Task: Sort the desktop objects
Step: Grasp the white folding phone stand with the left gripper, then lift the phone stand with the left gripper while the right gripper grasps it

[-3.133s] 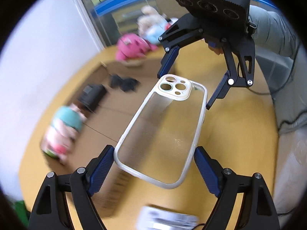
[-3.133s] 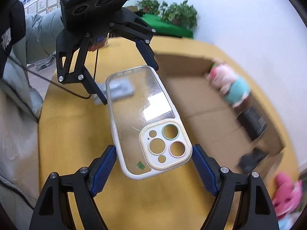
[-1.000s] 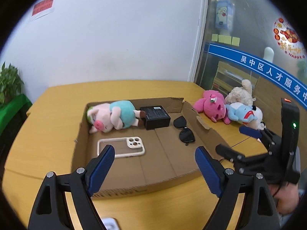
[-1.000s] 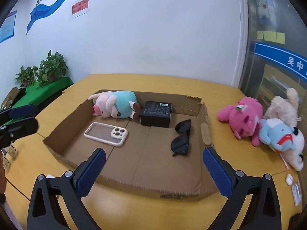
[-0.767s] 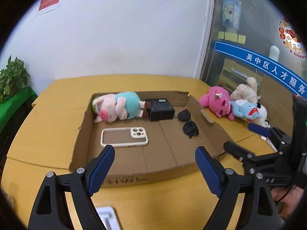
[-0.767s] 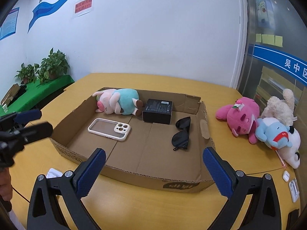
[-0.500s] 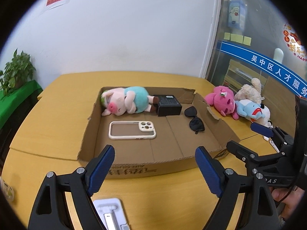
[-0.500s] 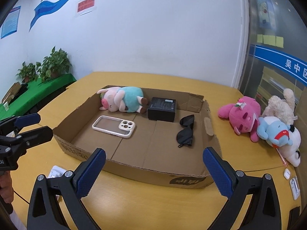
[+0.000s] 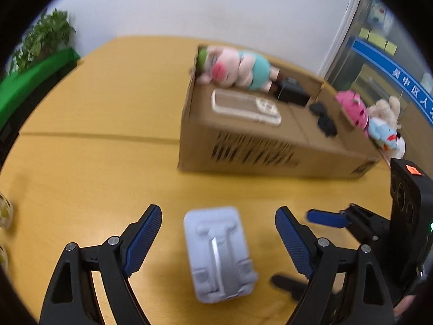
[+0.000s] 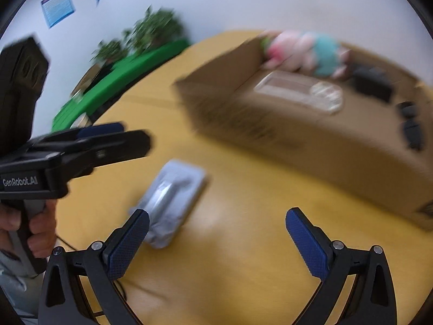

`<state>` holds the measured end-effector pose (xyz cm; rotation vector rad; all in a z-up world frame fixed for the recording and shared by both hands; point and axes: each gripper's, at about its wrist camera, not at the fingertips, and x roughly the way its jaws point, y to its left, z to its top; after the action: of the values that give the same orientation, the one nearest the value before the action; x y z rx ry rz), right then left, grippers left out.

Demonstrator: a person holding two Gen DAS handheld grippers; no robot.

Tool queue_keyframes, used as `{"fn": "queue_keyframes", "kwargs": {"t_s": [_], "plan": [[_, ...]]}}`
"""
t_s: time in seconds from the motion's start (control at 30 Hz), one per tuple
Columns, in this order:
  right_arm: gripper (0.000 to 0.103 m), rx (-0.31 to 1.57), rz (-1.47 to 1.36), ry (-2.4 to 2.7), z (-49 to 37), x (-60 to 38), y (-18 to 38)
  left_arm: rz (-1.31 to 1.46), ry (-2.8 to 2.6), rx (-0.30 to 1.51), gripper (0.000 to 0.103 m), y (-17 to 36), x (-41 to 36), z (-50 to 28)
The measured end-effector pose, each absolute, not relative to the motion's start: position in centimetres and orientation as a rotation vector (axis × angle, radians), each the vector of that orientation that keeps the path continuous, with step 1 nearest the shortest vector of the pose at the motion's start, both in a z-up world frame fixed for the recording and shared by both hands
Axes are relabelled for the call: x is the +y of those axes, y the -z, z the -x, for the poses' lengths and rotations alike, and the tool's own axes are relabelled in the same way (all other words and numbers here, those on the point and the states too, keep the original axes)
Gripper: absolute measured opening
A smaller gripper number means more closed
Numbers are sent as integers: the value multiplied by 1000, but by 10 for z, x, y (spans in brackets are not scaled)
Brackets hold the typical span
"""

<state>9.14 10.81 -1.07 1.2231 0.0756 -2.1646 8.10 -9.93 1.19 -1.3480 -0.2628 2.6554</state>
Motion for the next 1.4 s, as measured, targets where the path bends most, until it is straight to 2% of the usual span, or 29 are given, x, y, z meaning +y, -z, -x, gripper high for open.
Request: {"fn": "queue_keyframes", "kwargs": {"t_s": [0.23, 0.27, 0.33, 0.37, 0.43, 0.57, 0.7, 0.73, 0.8, 1.13, 1.4], "plan": [[100, 183, -1208, 2072, -108, 59, 41, 1475, -2540, -281, 85, 26, -110, -76], [100, 209, -1199, 2073, -110, 54, 45, 1498, -2519, -291, 84, 32, -111, -74], [99, 274, -1166, 2090, -114, 47, 46, 1541, -2467, -318, 72, 40, -111, -72], [99, 297, -1156, 2093, -115, 45, 47, 1518, -2484, -302, 72, 39, -110, -73], [96, 311, -1151, 2103, -115, 47, 47, 1522, -2463, -299, 71, 40, -105, -71], [82, 359, -1155, 2186, -107, 70, 48, 1535, -2465, -285, 66, 40, -94, -69], [82, 289, -1201, 2223, -94, 101, 46, 1543, -2487, -320, 65, 40, -85, -61], [83, 272, -1204, 2224, -92, 103, 46, 1545, -2493, -323, 63, 40, -84, -58], [84, 260, -1199, 2228, -89, 103, 47, 1552, -2513, -351, 46, 40, -86, -53], [89, 214, -1205, 2218, -84, 91, 47, 1607, -2504, -411, 46, 40, -95, -48], [90, 102, -1276, 2088, -92, 129, 39, 1498, -2291, -139, 45, 41, -40, -52]]}}
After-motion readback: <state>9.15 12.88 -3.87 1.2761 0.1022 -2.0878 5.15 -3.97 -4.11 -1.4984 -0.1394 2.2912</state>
